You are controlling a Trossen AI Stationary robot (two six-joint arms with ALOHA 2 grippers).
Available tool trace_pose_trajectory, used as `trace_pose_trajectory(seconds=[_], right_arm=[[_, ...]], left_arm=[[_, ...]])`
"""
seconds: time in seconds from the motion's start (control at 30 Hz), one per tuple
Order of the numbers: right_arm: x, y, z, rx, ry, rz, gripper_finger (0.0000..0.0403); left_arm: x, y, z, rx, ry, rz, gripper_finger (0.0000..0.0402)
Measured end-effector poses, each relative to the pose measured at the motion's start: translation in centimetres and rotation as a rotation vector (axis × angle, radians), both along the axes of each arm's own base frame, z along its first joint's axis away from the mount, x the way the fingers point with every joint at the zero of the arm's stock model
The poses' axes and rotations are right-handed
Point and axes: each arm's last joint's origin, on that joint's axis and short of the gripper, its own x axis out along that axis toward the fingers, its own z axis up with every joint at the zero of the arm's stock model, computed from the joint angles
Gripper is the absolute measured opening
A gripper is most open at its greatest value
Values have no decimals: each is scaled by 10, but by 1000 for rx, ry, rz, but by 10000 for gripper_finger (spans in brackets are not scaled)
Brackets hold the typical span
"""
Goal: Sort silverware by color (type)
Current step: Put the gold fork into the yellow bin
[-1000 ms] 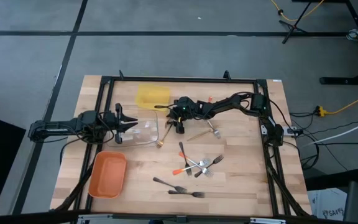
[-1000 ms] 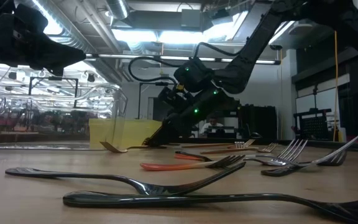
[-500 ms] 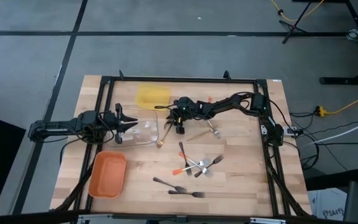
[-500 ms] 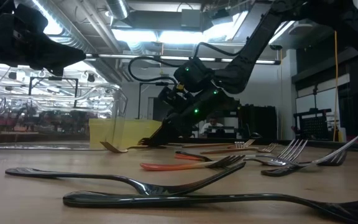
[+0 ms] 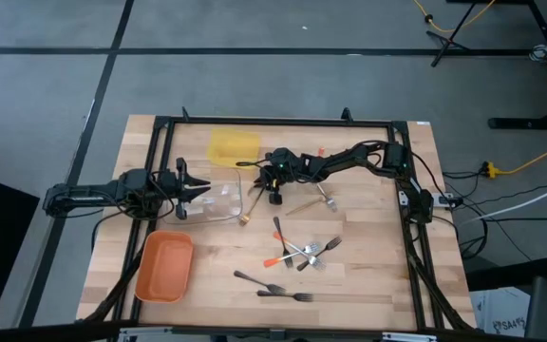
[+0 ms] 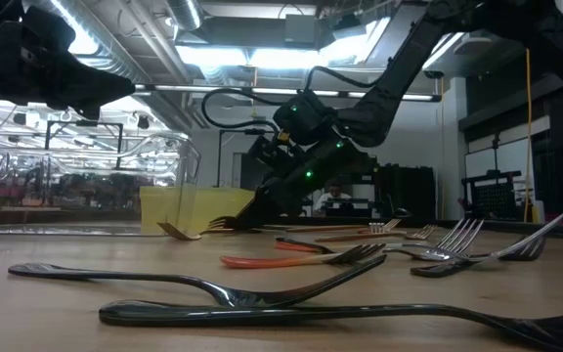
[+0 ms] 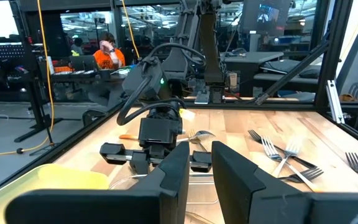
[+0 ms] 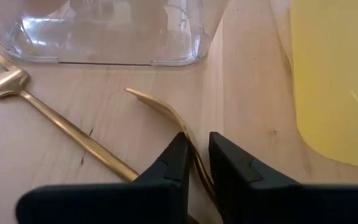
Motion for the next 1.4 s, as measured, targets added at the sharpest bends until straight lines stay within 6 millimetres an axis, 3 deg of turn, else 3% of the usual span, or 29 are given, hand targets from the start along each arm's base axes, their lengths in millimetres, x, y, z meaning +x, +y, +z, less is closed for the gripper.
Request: trace_pose_trajectory(seconds=[0.3, 0.73, 1.1, 1.4], right_arm=[[-1, -1, 2, -7, 2, -7, 5], [-2, -1, 6, -9, 8, -12, 3], [-12, -1, 37, -46, 71, -72, 1], [-17, 0, 70, -74, 22, -96, 1]], left_arm=[[0, 0, 0, -2, 0, 0, 63], [0, 0, 0, -2, 0, 0, 63], [0, 0, 0, 1, 1, 0, 63], [0, 0, 0, 1, 1, 0, 63]])
